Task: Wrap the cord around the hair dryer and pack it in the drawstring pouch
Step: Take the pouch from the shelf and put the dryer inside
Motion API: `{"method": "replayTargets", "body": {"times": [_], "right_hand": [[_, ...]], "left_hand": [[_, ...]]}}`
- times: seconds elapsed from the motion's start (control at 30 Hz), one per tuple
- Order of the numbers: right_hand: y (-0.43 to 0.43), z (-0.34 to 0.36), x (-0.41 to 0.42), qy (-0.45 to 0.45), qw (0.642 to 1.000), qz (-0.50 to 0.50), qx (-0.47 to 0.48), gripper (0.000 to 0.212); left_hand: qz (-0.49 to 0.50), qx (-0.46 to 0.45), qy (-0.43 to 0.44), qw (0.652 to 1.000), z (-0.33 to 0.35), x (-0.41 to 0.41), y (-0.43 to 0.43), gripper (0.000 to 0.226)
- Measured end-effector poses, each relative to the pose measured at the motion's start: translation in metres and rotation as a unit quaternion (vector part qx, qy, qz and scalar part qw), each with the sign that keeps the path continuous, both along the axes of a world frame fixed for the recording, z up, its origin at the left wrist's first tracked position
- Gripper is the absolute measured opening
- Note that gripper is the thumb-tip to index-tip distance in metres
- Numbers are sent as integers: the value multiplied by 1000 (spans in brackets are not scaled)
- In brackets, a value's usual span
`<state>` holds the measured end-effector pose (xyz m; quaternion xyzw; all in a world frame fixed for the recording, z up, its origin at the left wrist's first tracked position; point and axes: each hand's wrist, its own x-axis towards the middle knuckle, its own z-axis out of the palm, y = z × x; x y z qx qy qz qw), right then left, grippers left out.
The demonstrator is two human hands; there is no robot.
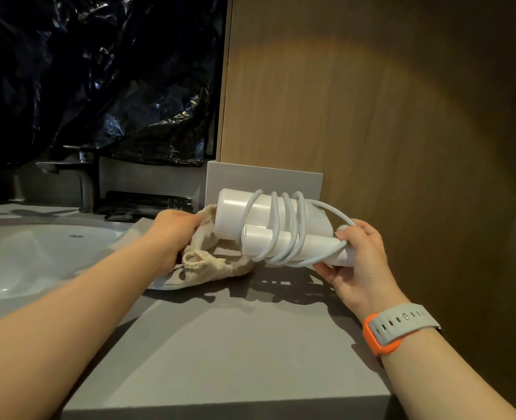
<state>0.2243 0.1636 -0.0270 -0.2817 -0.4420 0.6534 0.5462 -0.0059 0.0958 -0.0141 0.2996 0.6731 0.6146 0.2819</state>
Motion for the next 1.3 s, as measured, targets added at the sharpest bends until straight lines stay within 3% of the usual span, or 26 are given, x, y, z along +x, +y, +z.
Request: {"method": "replayTargets", "body": {"times": [0.13,0.23,0.37,0.5,0.67,0.9,1.1,1.3], "right_hand": [[-1,-3,-3,-46,998,31,-9,27],[-3,-4,-6,-82,996,42,-1,25],[-4,-4,-6,-93,995,26,4,27],[-3,-5,-7,-79,997,-15,8,34],[-4,-5,-9,-56,998,-25,17,39],[-11,-4,-15,-45,998,24,27,40],[-12,-3,-15,-46,998,36,20,43],[-18,-3,-17,-81,992,77,66,43]], "left_hand": [[3,25,-51,998,6,-2,-7,20],[-15,19,-30,999,8,-1,-13,24],[-41,25,59,997,12,4,-17,31],[-76,9,170,982,15,19,-22,24],[-49,25,273,961,15,44,-26,20],[23,41,279,959,24,57,2,32],[-12,54,261,964,23,76,13,31],[58,73,333,938,26,66,7,27]]}}
